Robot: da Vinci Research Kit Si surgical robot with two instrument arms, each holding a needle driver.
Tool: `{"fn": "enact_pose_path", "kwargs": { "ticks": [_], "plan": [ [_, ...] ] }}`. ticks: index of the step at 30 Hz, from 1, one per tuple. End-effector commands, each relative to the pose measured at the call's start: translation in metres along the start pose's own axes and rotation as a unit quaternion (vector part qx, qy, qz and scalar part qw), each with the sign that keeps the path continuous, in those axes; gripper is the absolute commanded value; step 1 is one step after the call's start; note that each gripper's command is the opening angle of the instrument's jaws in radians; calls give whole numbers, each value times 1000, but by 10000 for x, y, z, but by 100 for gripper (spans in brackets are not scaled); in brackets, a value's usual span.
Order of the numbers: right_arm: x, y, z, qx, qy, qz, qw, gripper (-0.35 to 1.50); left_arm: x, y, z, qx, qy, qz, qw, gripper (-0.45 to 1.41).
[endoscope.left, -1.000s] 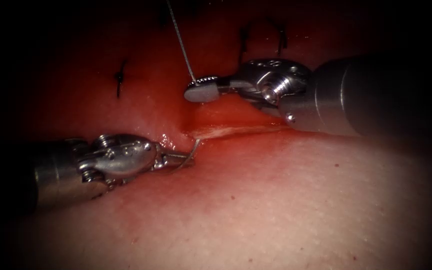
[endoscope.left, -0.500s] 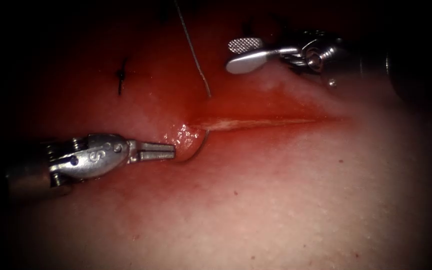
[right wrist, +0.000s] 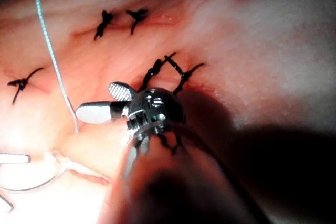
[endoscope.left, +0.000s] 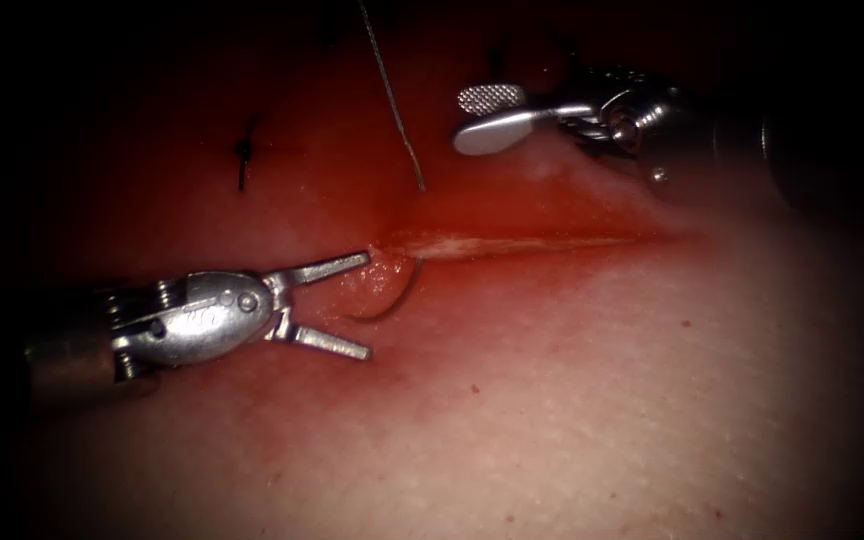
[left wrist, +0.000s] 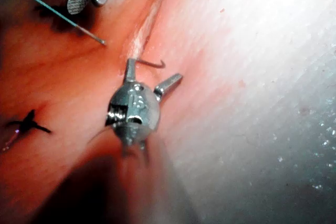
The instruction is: Wound Closure
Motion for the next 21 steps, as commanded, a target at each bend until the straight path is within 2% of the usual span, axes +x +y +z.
{"fn": "enact_pose_path", "kwargs": {
  "ticks": [1,6,8,13,14,16,17,21],
  "plan": [
    [1,2,11,1,1,-1,1000,68,-2,-4,9,1,0,0,1000,73],
    [1,1,11,-2,2,0,1000,64,-3,-12,17,7,-3,-1,1000,69],
    [2,0,11,-2,2,0,1000,63,-7,-20,22,12,-6,0,1000,51],
    [2,0,10,-3,3,1,1000,59,-15,-31,29,14,-4,2,1000,22],
    [2,0,10,-5,4,1,1000,58,-15,-34,28,15,-1,2,1000,0],
    [2,0,9,-5,4,1,1000,56,-15,-35,27,17,3,2,1000,-25],
    [3,1,8,-7,5,1,1000,56,-13,-34,26,20,9,2,1000,-45],
    [3,1,8,-7,5,1,1000,52,-7,-34,22,15,18,-1,1000,-45]
  ]
}}
